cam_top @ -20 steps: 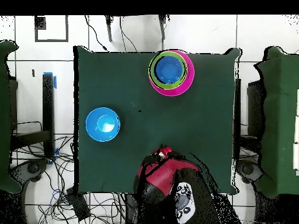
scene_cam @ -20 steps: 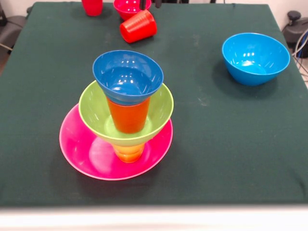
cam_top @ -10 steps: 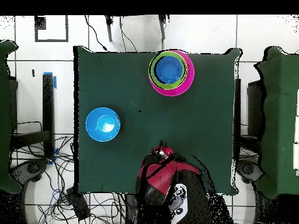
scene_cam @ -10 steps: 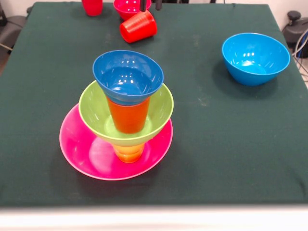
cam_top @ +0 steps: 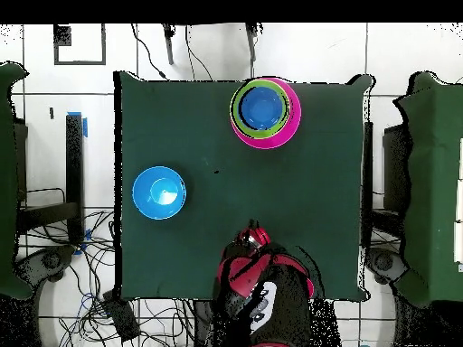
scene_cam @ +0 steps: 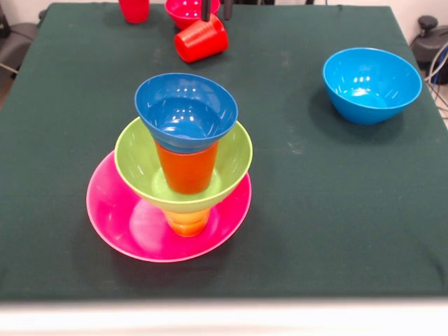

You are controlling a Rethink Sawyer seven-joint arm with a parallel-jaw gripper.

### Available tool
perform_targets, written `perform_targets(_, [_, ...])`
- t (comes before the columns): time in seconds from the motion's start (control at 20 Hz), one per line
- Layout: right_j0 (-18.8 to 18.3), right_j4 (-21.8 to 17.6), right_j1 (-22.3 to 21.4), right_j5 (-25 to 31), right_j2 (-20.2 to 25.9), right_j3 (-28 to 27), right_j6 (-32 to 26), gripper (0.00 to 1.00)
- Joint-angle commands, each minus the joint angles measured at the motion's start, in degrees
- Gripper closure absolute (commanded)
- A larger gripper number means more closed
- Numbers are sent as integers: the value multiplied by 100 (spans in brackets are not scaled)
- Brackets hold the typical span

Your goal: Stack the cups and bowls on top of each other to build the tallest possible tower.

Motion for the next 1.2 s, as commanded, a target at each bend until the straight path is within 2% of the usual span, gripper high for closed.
perform_targets(0.05, [282, 433, 571, -663, -310, -554, 277, 0])
perform_targets(0.55, [482, 871, 936, -1319, -807, -737, 20, 0])
perform_targets(1.2, [566, 1072, 1255, -1787, -1111, -973, -35, 0])
